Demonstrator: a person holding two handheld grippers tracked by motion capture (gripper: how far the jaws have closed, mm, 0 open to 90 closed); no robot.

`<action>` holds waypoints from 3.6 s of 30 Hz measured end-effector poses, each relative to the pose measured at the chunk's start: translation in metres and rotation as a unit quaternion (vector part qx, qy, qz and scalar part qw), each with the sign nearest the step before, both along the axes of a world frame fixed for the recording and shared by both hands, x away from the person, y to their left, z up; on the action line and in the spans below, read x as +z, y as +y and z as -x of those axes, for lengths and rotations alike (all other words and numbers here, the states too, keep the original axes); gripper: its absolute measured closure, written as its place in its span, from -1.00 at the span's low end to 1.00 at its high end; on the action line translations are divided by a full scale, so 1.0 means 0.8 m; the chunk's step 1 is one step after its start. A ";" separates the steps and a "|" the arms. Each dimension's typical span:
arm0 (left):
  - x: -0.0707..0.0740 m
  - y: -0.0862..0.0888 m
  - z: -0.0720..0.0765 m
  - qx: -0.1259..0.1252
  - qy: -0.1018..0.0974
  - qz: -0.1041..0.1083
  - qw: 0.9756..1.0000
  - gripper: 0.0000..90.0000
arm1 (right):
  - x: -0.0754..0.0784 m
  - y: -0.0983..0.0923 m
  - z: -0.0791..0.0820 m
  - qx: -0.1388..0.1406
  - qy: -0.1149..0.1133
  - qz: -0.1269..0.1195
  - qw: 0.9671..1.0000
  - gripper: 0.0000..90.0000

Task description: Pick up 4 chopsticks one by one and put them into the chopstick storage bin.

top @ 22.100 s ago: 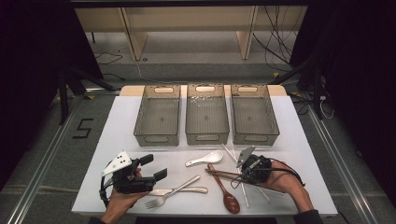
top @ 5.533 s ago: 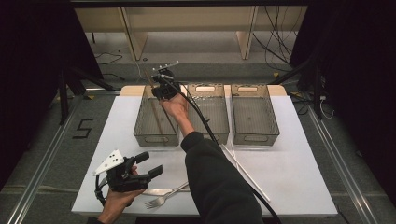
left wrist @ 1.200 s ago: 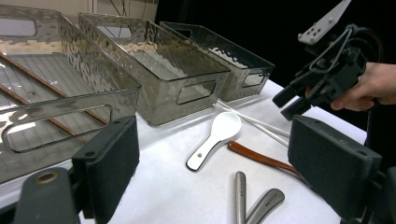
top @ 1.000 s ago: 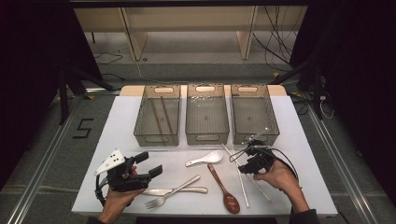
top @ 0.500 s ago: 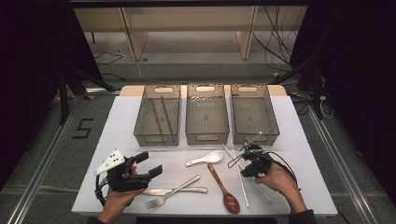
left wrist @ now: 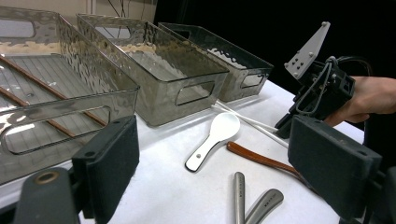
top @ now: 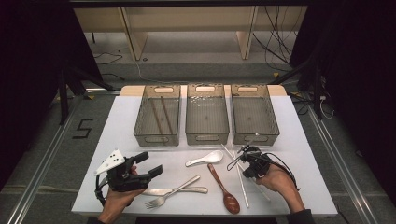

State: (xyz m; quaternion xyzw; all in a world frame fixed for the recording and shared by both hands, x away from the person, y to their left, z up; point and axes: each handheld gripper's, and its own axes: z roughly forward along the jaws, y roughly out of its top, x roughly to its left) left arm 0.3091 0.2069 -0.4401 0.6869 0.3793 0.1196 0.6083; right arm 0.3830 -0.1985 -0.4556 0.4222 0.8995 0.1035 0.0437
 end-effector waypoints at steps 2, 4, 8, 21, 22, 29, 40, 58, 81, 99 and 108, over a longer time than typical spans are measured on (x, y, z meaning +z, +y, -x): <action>0.000 0.000 0.000 0.000 0.000 0.000 1.000 -0.64 | 0.000 0.000 0.000 0.002 0.001 -0.001 1.000 0.86; 0.000 0.000 0.000 0.000 0.000 0.000 1.000 -0.64 | 0.000 0.001 0.000 0.002 0.001 0.001 1.000 0.87; 0.000 0.000 0.000 0.001 0.000 0.001 1.000 -0.64 | 0.001 0.001 0.000 0.001 0.002 0.000 1.000 0.88; 0.000 0.001 0.000 0.001 0.001 0.000 1.000 -0.64 | 0.026 -0.002 0.008 0.020 -0.027 -0.013 0.999 0.89; 0.000 0.001 0.000 0.002 0.000 0.000 1.000 -0.64 | 0.029 -0.001 0.009 0.021 -0.029 -0.015 0.999 0.89; 0.000 0.001 0.000 0.002 0.001 0.000 1.000 -0.64 | 0.046 0.012 0.013 0.047 -0.058 -0.046 0.996 0.89; 0.000 0.001 0.000 0.003 0.000 -0.001 1.000 -0.64 | 0.068 0.045 -0.002 0.073 -0.087 -0.084 0.990 0.89; 0.000 0.001 0.000 0.003 0.001 0.001 1.000 -0.64 | 0.105 0.105 -0.048 0.086 -0.138 -0.138 0.977 0.89; 0.000 0.002 0.000 0.004 0.002 0.006 1.000 -0.64 | 0.130 0.167 -0.108 0.064 -0.159 -0.206 0.963 0.89; 0.001 0.002 0.000 0.003 0.001 0.006 1.000 -0.64 | 0.136 0.202 -0.151 0.022 -0.149 -0.249 0.957 0.89; 0.001 0.003 0.000 0.002 -0.001 0.005 1.000 -0.64 | 0.131 0.222 -0.166 0.001 -0.145 -0.261 0.954 0.89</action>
